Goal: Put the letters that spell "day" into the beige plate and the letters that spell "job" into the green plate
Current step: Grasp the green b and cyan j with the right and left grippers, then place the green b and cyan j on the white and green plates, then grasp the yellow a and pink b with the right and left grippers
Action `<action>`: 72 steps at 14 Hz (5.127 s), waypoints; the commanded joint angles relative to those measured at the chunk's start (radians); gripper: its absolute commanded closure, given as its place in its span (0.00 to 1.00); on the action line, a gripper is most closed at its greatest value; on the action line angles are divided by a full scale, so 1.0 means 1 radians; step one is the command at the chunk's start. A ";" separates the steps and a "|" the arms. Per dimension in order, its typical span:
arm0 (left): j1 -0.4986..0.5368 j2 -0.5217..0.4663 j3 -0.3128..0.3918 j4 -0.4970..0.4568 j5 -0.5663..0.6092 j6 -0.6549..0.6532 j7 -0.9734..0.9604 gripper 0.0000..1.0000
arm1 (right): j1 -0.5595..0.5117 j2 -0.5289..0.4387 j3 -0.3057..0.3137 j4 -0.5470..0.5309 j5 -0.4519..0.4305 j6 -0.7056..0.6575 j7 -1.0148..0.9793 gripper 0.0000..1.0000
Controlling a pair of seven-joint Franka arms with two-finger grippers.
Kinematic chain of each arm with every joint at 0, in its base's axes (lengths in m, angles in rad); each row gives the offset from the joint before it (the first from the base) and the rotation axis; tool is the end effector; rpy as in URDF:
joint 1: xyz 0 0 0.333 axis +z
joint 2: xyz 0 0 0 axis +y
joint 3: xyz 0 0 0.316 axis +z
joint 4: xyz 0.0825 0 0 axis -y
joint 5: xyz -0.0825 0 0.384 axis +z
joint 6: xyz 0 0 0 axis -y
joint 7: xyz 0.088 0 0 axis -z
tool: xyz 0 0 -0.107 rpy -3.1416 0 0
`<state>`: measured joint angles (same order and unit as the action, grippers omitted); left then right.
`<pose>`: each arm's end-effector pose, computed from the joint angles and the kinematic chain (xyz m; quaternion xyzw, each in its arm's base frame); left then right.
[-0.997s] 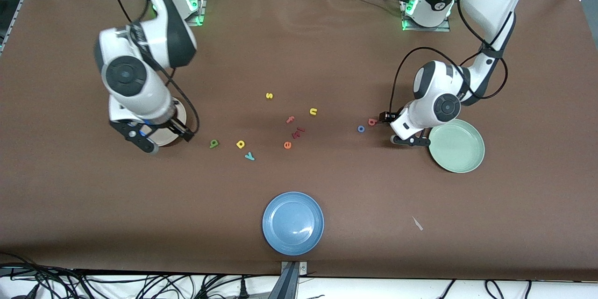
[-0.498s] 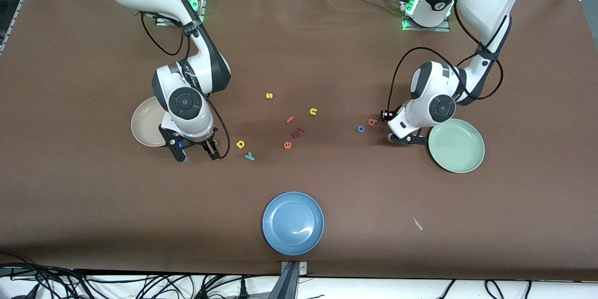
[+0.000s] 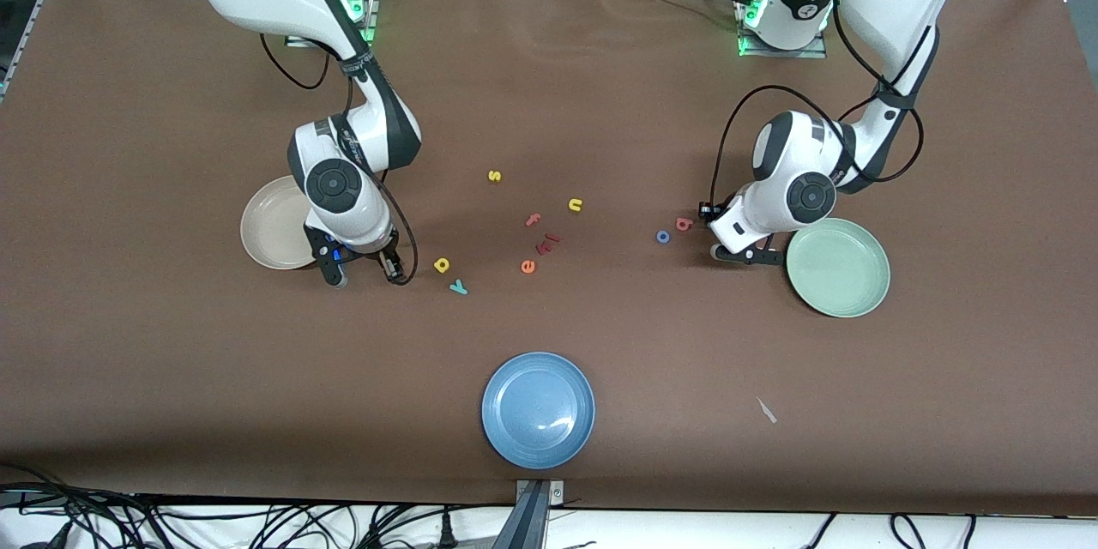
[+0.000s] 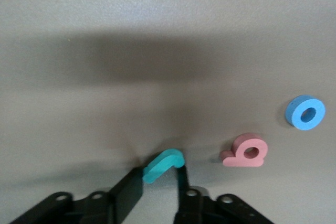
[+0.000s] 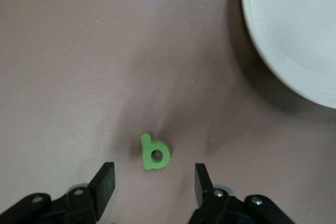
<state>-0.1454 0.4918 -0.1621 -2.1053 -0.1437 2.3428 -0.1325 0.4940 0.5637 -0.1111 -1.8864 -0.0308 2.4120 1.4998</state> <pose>0.5237 -0.1711 0.1649 0.9883 -0.0258 -0.1403 0.0544 0.5844 0.2386 0.2046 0.8575 -0.5126 0.0218 0.0377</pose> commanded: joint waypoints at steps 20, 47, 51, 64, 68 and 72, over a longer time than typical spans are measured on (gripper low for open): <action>-0.010 0.028 0.013 0.064 -0.016 0.001 -0.030 0.59 | -0.017 -0.062 -0.016 0.010 0.012 -0.114 -0.151 0.80; 0.380 0.174 0.035 0.438 0.230 -0.410 0.051 0.01 | -0.015 -0.240 -0.201 -0.269 0.085 -0.057 -0.763 0.00; 0.368 0.087 -0.034 0.444 0.216 -0.497 0.024 0.00 | -0.012 -0.194 -0.076 -0.191 0.085 -0.057 -0.646 0.00; 0.190 0.145 -0.289 0.298 0.213 -0.237 -0.398 0.09 | 0.055 0.104 0.061 0.191 0.078 -0.036 -0.193 0.15; 0.176 0.146 -0.289 0.209 0.219 -0.181 -0.409 0.18 | 0.054 0.125 0.057 0.185 0.077 -0.036 -0.176 0.31; 0.170 0.148 -0.289 0.194 0.219 -0.181 -0.440 0.30 | 0.052 0.140 0.054 0.185 0.071 -0.034 -0.176 0.31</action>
<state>0.0265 0.6556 -0.4495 -1.8903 0.0587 2.1511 -0.5388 0.5493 0.6881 -0.0574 -1.7149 0.0400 2.3757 1.3122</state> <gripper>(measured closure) 0.229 0.304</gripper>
